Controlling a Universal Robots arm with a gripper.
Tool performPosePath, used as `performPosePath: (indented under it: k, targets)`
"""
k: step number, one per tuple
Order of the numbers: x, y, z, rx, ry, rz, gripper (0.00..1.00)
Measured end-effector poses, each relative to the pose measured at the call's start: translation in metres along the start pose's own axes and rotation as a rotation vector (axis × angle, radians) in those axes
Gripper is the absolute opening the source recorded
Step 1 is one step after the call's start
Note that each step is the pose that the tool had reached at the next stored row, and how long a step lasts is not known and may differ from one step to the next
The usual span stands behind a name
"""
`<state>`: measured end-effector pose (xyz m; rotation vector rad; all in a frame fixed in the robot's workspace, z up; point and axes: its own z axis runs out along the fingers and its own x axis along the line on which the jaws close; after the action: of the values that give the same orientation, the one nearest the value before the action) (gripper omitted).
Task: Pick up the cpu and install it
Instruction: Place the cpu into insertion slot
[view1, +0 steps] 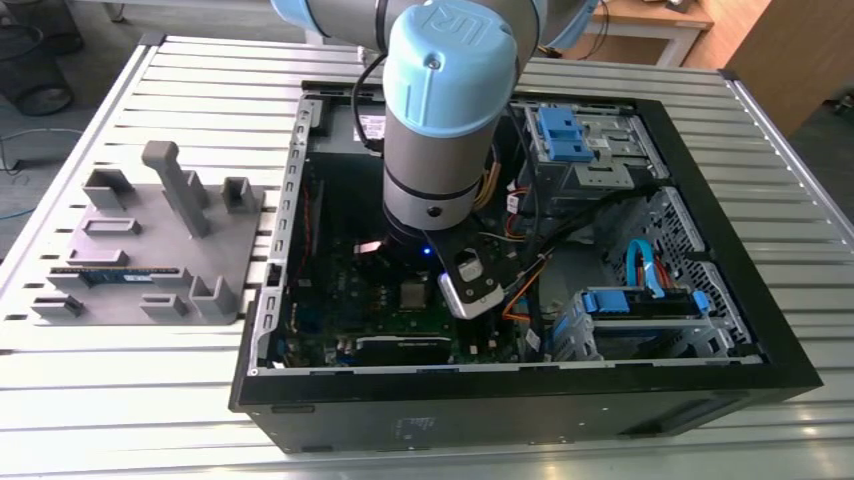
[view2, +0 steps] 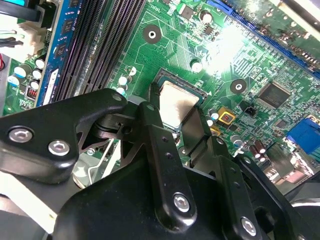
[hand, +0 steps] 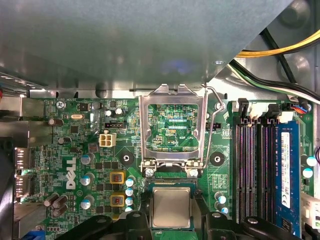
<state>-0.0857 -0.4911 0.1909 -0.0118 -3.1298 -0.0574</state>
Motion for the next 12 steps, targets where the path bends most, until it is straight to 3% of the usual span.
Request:
performPosePath:
  k: [12]
  targets:
    - [0.0000, 0.0000, -0.0002, -0.0001, 0.0000, 0.000, 0.40]
